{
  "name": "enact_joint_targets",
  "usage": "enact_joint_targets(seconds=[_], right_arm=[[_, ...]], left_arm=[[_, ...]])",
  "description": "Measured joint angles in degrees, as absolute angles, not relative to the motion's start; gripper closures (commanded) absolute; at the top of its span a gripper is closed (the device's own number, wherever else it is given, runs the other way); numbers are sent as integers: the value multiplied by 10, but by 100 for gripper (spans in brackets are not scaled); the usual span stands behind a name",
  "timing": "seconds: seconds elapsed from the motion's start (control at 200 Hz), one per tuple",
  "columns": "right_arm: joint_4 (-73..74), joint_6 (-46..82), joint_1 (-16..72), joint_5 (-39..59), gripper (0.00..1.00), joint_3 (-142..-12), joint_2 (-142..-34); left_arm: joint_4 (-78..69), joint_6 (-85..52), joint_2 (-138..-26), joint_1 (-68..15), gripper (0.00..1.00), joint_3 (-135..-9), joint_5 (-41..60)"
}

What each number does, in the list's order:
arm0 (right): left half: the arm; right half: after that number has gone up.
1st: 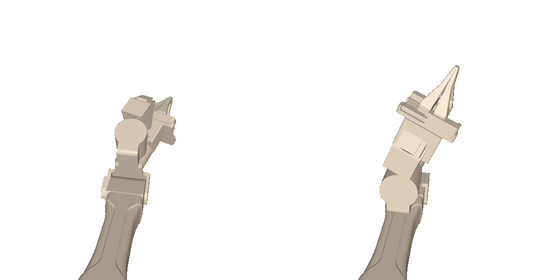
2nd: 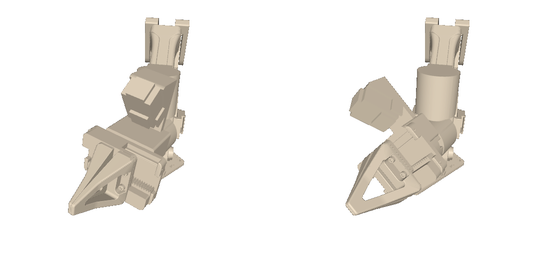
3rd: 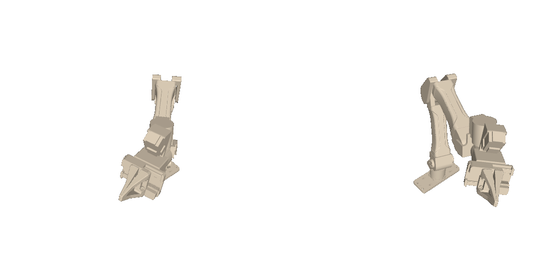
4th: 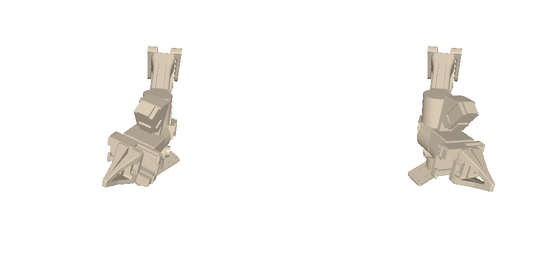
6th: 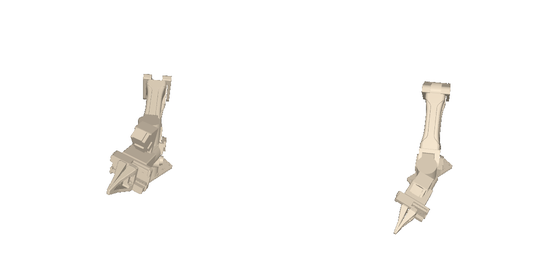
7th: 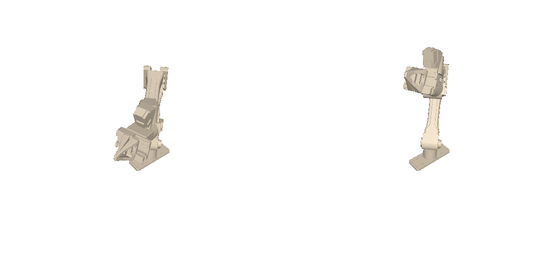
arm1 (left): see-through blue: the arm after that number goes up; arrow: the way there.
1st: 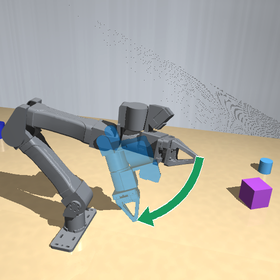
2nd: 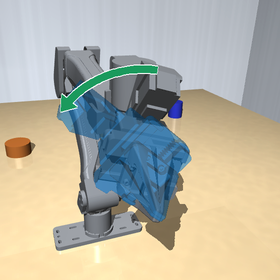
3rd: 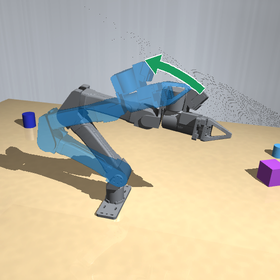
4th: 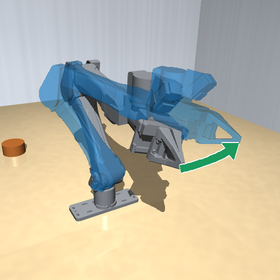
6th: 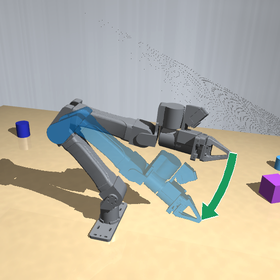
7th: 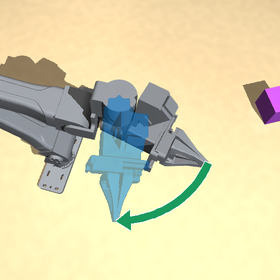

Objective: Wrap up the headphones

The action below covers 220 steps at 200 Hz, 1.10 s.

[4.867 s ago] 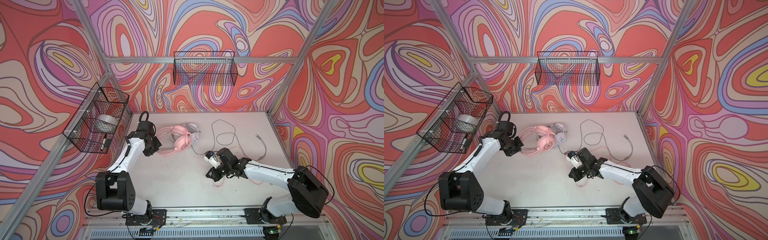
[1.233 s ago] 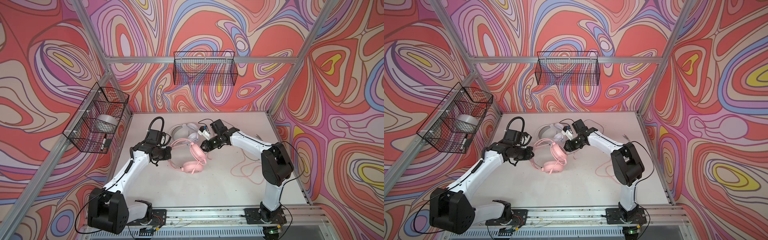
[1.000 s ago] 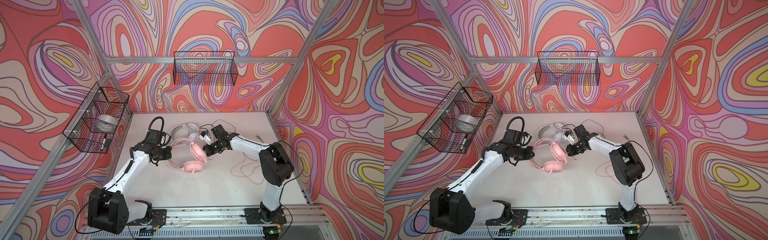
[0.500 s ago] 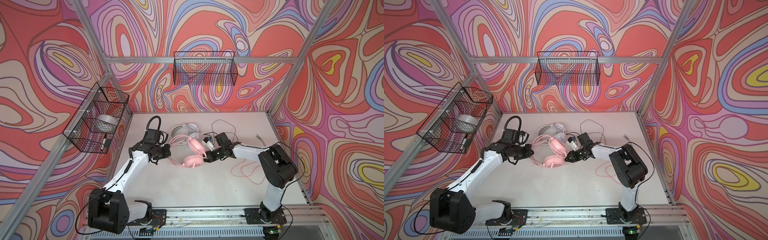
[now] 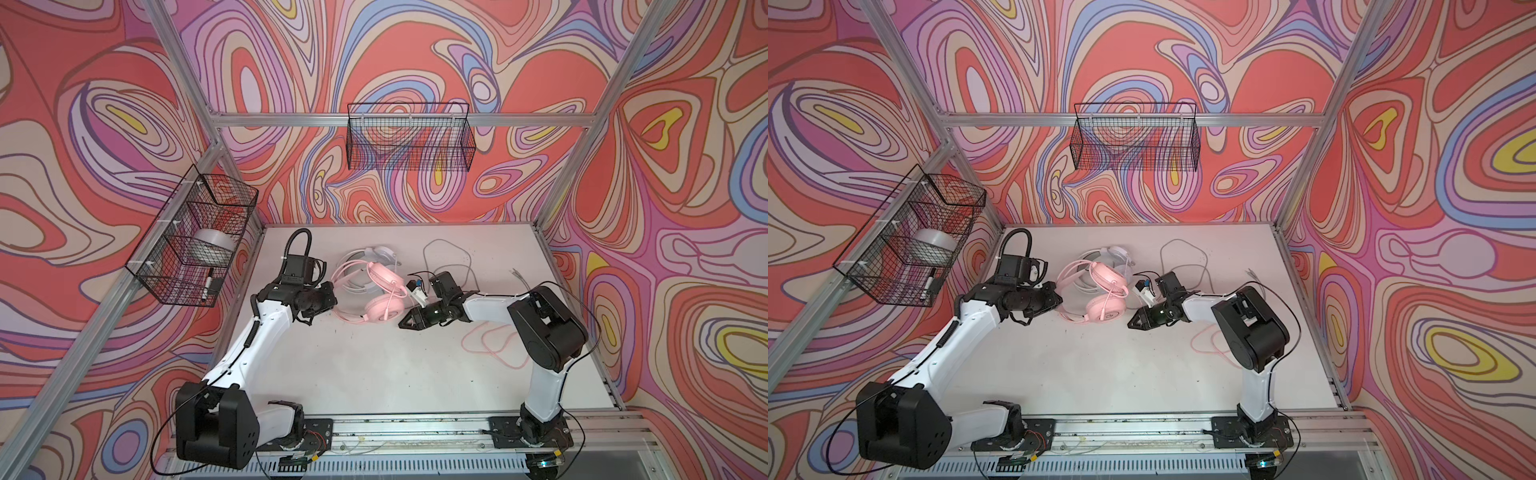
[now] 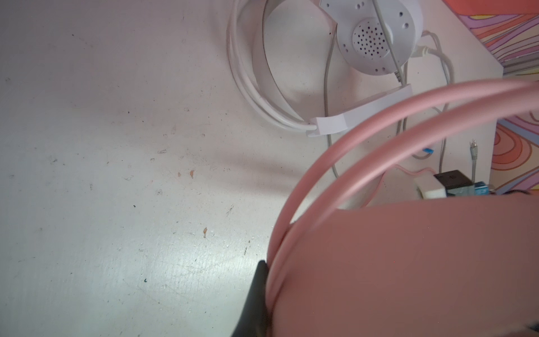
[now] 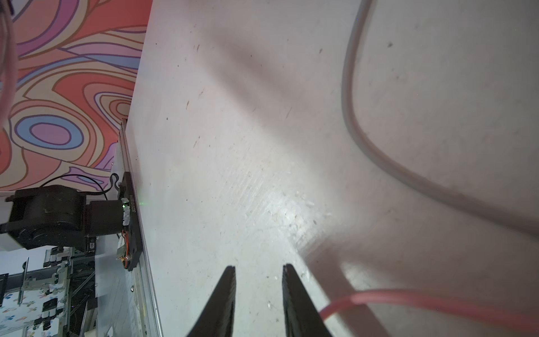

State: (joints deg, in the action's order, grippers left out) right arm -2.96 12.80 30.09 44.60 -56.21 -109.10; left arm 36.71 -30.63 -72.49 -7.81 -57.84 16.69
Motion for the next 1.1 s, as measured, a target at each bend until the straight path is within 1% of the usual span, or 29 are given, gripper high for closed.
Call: enact_joint_targets(seconds=[0.356, 0.586, 0.907, 1.102], right_arm=[[-39, 117, 301, 455, 68, -552, -1094], [-44, 104, 301, 464, 67, -537, -1094], [-40, 96, 301, 485, 59, -516, -1082], [-66, 80, 301, 487, 58, -513, -1073]], left_arm=[[389, -336, -732, -77, 100, -627, 153], [407, -353, -738, -60, 100, -642, 135], [405, -386, -749, -59, 100, -647, 131], [405, -397, -749, -51, 100, -649, 128]])
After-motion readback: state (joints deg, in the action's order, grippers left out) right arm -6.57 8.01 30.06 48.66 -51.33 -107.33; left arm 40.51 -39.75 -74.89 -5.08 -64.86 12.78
